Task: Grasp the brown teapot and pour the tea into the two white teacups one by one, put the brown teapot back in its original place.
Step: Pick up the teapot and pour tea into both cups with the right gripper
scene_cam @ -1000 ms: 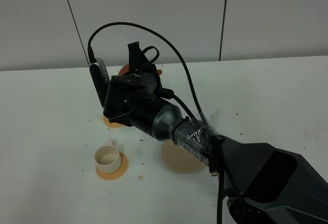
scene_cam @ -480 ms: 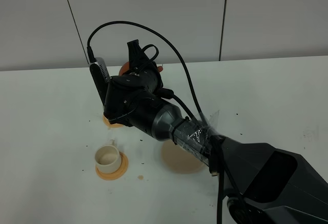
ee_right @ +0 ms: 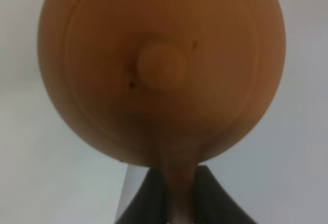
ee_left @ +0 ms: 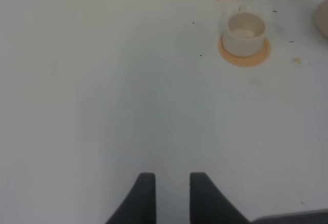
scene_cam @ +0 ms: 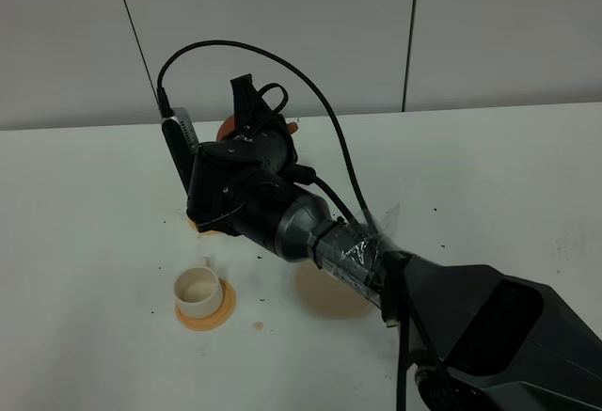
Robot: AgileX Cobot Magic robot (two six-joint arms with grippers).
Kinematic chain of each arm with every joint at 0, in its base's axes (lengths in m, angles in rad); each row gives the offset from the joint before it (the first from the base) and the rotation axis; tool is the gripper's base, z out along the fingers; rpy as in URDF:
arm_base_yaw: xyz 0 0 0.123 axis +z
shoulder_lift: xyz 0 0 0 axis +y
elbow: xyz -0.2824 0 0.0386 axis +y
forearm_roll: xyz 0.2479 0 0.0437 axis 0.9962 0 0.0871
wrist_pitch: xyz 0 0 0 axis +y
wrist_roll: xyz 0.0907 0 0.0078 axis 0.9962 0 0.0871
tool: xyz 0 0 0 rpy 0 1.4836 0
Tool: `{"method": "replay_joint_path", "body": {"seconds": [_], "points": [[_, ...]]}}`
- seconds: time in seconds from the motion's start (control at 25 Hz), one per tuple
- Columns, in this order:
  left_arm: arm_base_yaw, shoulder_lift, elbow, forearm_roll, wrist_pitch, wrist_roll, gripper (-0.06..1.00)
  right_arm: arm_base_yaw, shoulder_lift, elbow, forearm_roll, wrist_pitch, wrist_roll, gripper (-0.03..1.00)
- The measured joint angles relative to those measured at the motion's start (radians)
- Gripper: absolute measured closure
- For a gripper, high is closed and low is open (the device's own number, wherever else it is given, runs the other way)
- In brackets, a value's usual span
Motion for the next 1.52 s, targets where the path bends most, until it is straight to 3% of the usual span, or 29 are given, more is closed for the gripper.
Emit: {"method": "replay_joint_path", "body": {"seconds": [0.44,1.52], "points": [[0.0,0.0,0.0,0.0,0.0,0.0,0.71,0.01,0.02,0.0,-0.007,0.042,0.0,0.87],[0.0,0.0,0.0,0.0,0.0,0.0,0.71,0.038,0.024,-0.001,-0.059,0.043,0.004,0.87]]}}
